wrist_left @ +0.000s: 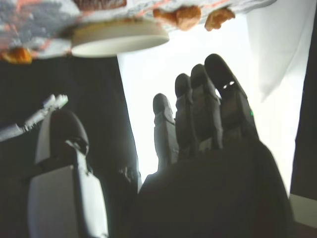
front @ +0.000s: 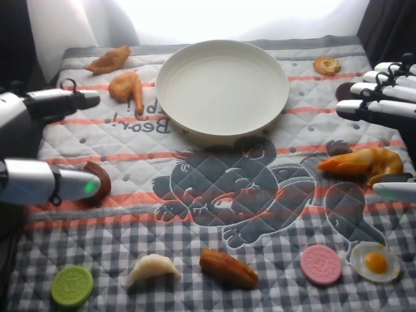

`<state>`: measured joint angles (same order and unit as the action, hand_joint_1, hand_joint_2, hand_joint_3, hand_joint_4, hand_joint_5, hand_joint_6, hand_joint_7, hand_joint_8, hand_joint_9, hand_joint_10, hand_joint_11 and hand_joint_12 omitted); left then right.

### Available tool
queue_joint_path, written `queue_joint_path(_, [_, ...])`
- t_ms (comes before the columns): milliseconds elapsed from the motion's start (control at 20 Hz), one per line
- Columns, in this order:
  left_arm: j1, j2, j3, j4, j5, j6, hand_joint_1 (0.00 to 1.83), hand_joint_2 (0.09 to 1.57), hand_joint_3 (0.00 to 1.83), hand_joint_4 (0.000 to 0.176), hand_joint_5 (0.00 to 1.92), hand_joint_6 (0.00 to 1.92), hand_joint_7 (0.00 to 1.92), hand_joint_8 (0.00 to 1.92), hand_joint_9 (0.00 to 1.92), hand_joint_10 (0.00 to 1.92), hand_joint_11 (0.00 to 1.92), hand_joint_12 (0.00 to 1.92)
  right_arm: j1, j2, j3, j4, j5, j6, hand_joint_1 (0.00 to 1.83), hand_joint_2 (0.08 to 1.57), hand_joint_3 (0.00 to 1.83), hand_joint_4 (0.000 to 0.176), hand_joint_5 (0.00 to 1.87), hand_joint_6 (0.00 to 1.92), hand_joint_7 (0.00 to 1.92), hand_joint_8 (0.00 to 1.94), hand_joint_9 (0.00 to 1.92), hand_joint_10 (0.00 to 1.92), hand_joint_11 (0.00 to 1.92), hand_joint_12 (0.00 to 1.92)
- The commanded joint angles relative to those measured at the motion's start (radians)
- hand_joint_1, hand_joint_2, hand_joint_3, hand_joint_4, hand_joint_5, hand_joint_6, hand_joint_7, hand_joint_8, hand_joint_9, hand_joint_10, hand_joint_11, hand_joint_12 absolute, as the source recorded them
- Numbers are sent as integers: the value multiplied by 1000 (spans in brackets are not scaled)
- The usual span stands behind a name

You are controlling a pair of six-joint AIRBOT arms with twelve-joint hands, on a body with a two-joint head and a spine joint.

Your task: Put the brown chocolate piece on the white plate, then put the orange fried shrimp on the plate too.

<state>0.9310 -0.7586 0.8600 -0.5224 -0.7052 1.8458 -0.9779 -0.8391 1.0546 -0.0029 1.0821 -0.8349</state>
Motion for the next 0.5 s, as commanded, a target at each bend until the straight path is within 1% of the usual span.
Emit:
queue_joint_path(0, [-20,-6,7,-2,-84,35,856,868,0,176,305,0,389,3,397,9,0,1073,3,9,6,19,122,3,536,1160,7,70,304,2,264,5,191,4,71,202])
queue_joint_path(50, [-37,-22,6,-31,-72,131,884,851,0,176,312,2,419,9,440,21,7,1078,3,9,7,18,122,3,537,1163,6,74,311,4,278,9,204,8,75,197])
queue_joint_path(100, [-48,-35,4,-55,-66,204,884,851,0,176,312,2,419,9,440,21,7,1078,3,9,8,18,122,3,537,1163,6,74,311,4,278,9,204,8,75,197])
queue_joint_path(150, [-54,-46,4,-72,-63,258,893,850,0,176,314,1,427,3,455,13,22,1054,3,8,9,18,122,3,563,1167,5,64,314,4,276,6,199,4,63,185])
queue_joint_path(200, [-63,-62,5,-101,-57,336,871,858,3,176,316,1,441,6,484,21,63,1061,3,8,10,17,122,3,573,1173,7,63,313,3,270,3,181,0,38,171])
queue_joint_path(250, [-68,-72,8,-123,-52,390,882,858,2,176,322,3,454,9,499,24,83,1070,3,8,10,16,121,3,555,1182,8,68,301,1,261,0,169,0,26,162])
queue_joint_path(300, [-71,-79,11,-138,-47,420,895,858,1,176,332,1,466,3,509,16,55,1103,3,8,10,15,121,3,542,1182,7,70,302,2,262,1,171,2,34,163])
queue_joint_path(350, [-72,-84,17,-152,-41,431,899,860,1,176,345,5,478,5,522,18,53,1111,2,7,10,14,121,4,543,1178,3,64,313,5,277,6,194,10,61,172])
queue_joint_path(400, [-72,-85,20,-157,-39,431,901,859,0,176,356,2,501,3,540,14,62,1095,1,6,10,14,120,4,526,1174,1,66,309,2,281,5,205,10,73,170])
queue_joint_path(450, [-72,-86,23,-162,-36,432,910,868,4,176,355,0,510,4,550,14,49,1086,0,6,10,14,120,4,550,1174,0,65,316,4,287,5,215,10,82,168])
